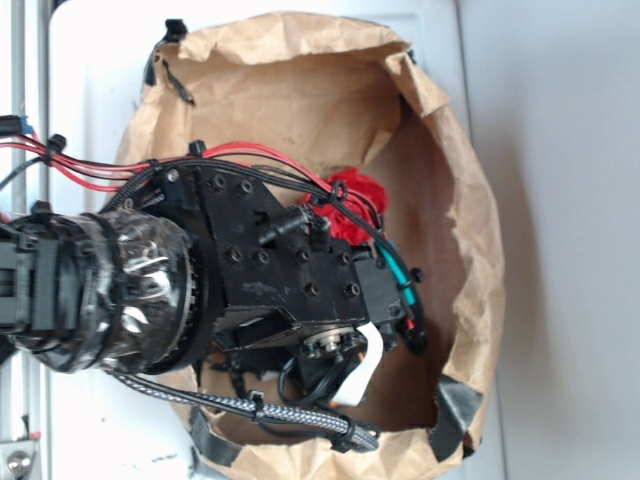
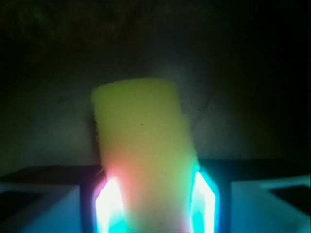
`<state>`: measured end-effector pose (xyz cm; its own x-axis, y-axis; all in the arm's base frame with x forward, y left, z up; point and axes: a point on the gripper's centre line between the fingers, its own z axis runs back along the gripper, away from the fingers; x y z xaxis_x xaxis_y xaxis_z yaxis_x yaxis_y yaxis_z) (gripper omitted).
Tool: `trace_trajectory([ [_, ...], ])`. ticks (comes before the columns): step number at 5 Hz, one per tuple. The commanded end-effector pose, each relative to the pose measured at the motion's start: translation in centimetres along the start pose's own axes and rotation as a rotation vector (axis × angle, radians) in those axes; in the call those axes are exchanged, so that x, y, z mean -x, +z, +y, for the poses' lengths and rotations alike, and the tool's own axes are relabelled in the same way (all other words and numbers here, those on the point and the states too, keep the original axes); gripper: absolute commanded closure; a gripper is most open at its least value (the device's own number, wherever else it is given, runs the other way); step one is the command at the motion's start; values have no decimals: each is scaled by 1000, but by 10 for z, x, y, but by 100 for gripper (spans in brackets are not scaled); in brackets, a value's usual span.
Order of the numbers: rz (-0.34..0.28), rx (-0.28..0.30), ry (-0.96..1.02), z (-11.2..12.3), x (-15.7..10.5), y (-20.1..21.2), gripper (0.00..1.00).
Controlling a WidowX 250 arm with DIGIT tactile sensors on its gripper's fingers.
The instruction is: Grab the green sponge.
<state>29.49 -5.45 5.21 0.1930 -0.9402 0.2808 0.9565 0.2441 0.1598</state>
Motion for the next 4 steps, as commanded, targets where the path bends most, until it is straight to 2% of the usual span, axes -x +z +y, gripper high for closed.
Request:
trace_trajectory([
  [1,-75,-83,108,24,-6,65,100],
  [2,-48,-121,237,27,-5,82,100],
  [3,-9,-185,449,26,-1,98,100],
  [4,3,-206,631,21,5,119,100],
])
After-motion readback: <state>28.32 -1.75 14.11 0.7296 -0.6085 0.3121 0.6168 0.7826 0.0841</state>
